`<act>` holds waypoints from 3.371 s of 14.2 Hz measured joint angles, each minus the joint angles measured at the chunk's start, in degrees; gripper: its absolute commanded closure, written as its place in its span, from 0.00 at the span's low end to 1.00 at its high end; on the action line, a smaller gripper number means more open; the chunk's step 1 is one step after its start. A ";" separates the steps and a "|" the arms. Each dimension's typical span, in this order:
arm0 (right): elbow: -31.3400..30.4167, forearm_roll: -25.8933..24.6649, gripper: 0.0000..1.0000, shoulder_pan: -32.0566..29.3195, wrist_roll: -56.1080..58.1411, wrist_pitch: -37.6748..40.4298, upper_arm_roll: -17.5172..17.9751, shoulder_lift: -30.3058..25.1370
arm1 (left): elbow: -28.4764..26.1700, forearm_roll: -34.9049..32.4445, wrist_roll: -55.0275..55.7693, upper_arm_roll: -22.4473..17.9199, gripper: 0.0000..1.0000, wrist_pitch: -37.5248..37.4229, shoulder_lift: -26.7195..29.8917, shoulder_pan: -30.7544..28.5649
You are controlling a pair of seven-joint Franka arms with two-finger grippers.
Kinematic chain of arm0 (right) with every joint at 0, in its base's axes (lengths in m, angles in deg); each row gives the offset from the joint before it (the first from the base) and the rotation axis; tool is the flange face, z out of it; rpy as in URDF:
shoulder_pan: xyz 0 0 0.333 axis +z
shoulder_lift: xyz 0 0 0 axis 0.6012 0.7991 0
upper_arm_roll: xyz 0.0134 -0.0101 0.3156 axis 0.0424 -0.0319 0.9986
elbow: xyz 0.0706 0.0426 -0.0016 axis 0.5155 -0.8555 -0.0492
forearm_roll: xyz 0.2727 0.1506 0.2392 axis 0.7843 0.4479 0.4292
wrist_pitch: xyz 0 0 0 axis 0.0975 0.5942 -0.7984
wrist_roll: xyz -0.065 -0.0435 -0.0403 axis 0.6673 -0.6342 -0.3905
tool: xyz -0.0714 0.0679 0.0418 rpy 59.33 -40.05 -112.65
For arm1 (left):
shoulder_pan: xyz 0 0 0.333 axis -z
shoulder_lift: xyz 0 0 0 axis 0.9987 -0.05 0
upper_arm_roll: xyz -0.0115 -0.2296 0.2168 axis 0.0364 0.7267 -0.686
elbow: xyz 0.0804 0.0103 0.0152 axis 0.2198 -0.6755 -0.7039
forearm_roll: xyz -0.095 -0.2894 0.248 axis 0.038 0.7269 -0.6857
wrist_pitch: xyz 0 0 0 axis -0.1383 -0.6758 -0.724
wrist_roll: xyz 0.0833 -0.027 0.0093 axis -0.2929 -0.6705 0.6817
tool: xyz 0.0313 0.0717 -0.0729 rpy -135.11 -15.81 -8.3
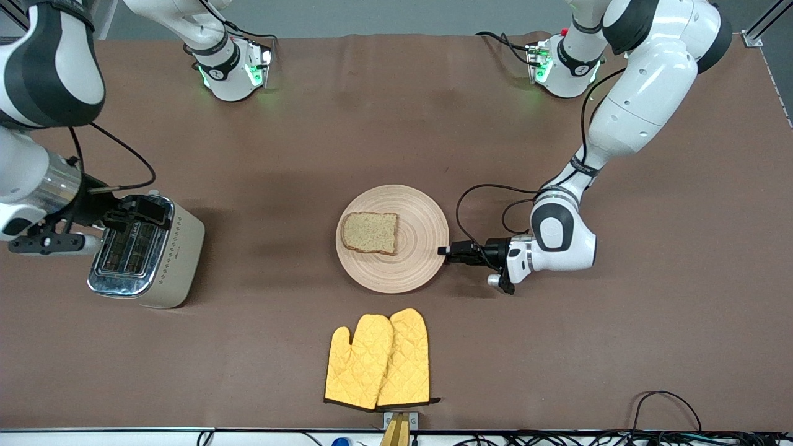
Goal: Move plate and put bread in toaster
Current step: 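Release the plate with the left gripper while the right gripper reaches the bread, then lower the right gripper onto the bread slice and close on it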
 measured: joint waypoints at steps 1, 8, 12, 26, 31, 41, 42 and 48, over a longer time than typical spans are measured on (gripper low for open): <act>-0.18 0.15 0.00 1.52 -1.97 -1.45 0.04 0.77 | 0.23 -0.05 2.07 -0.18 0.00 0.03 1.03 -0.28; -1.04 0.11 0.00 18.40 -22.03 -8.07 0.27 7.41 | 2.89 -25.33 27.89 -4.49 0.00 -0.82 13.31 -5.97; -3.29 0.10 0.00 25.73 -30.64 -10.02 0.24 9.76 | 5.67 -46.53 42.03 -4.55 0.00 -9.84 20.67 -10.55; -8.35 -0.21 0.14 30.62 -35.06 -21.66 -0.24 17.09 | 10.90 -72.81 51.02 -10.71 0.00 -42.95 47.00 -4.30; -9.42 -0.92 0.15 32.00 -36.60 -23.33 -0.24 17.38 | 9.46 -71.99 50.79 -11.78 0.00 -45.28 48.46 -3.33; -15.53 -5.92 0.31 33.80 -43.17 -34.58 -0.24 17.65 | 8.67 -68.93 50.79 -12.55 0.00 -45.02 48.50 -3.71; -15.53 -5.95 0.37 34.21 -43.69 -34.69 -0.24 17.65 | 8.67 -68.93 50.79 -12.57 0.00 -44.99 48.50 -3.71; -15.53 -6.94 0.46 34.99 -44.66 -34.89 -0.51 17.65 | 8.67 -68.93 50.79 -12.72 0.00 -44.69 48.52 -3.94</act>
